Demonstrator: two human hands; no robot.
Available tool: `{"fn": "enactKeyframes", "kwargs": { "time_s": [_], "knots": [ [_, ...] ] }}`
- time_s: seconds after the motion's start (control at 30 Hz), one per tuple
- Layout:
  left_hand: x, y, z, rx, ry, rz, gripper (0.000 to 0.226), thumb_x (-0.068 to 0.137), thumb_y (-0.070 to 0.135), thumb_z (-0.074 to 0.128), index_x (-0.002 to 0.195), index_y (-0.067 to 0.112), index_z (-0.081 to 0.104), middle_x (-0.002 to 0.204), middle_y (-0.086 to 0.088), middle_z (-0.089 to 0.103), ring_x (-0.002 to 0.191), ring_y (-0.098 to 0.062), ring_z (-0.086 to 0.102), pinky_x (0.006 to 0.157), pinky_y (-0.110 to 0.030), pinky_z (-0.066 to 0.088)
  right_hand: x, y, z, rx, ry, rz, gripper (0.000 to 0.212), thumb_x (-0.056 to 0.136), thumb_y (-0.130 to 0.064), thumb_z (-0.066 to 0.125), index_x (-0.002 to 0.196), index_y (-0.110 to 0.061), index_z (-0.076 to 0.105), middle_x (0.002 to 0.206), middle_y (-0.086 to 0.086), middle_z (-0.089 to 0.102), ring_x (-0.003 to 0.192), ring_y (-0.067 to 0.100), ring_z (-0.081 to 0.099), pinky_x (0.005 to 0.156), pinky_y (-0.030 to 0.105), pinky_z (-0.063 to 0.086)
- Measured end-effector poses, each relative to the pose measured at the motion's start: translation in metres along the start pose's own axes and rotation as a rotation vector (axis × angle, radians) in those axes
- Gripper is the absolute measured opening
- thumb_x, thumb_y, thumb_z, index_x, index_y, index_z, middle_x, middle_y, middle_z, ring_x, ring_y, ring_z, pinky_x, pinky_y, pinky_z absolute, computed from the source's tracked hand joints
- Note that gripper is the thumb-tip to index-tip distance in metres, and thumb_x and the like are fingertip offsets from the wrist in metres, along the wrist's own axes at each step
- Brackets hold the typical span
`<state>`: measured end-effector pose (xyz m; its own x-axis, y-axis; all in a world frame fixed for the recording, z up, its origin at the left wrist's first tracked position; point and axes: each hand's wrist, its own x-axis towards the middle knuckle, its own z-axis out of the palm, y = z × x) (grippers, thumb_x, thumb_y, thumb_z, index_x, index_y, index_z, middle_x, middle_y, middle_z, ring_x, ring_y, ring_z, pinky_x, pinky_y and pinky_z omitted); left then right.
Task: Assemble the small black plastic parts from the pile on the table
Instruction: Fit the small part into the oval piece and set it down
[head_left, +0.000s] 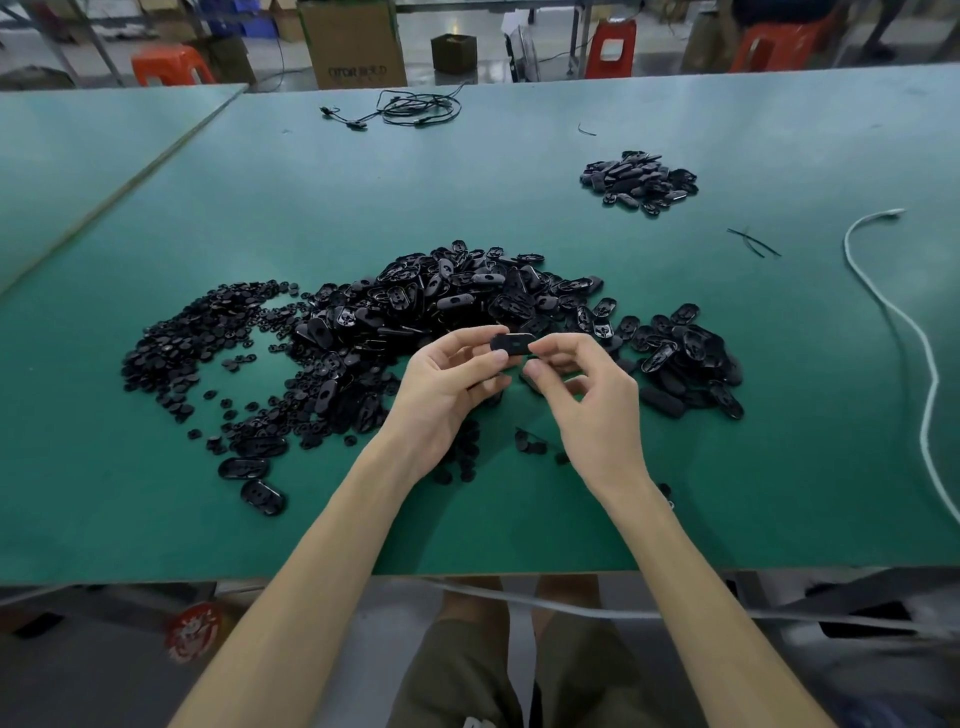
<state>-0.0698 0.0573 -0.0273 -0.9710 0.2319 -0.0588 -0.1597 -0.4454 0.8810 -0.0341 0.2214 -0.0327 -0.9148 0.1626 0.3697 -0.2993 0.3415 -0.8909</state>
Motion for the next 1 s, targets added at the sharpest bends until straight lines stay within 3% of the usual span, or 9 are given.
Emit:
{"fn": "enactKeyframes", "kwargs": {
  "time_s": [0.13,0.33,0.53,1.0],
  "knots": [
    [0.0007,-0.0009,0.0003,0.007,0.002,0.007,0.036,0.08,0.007,0.078,0.116,0.005,0.073,0.101,-0.008,0.073,0.101,-0.022,0.074,0.079,-0.025,0.059,0.0003,-0.0001,-0.0002,0.003,0.019,0.009,0.015,0.096,-0.009,0.073,0.107,-0.019,0.074,0.1,-0.013,0.075,0.095,0.01,0.071,0.081,0.036,0.058],
    [0.0014,-0.0015,0.0,0.027,-0.003,0.016,0.033,0.087,0.002,0.073,0.121,0.002,0.071,0.111,-0.015,0.07,0.1,-0.021,0.073,0.08,-0.025,0.058,-0.0001,0.0005,-0.001,-0.005,0.025,-0.026,0.019,0.098,-0.009,0.07,0.11,-0.023,0.077,0.105,-0.013,0.075,0.098,0.011,0.07,0.077,0.027,0.056],
    [0.0015,-0.0031,0.0,0.058,-0.004,0.03,0.027,0.091,-0.003,0.071,0.117,0.005,0.073,0.107,-0.011,0.074,0.096,-0.019,0.072,0.075,-0.024,0.056,0.0015,0.0035,0.0001,0.042,0.038,0.034,0.017,0.095,-0.012,0.073,0.107,-0.024,0.069,0.093,-0.012,0.073,0.092,0.012,0.07,0.08,0.033,0.058],
    [0.0038,-0.006,-0.0026,0.053,0.043,0.038,0.024,0.093,-0.003,0.07,0.116,0.004,0.073,0.111,-0.015,0.073,0.098,-0.021,0.071,0.077,-0.024,0.057,0.0006,0.0001,-0.0011,0.048,0.058,0.04,0.012,0.095,-0.013,0.074,0.1,-0.024,0.074,0.092,-0.019,0.073,0.088,0.008,0.069,0.072,0.03,0.055]
  ]
}}
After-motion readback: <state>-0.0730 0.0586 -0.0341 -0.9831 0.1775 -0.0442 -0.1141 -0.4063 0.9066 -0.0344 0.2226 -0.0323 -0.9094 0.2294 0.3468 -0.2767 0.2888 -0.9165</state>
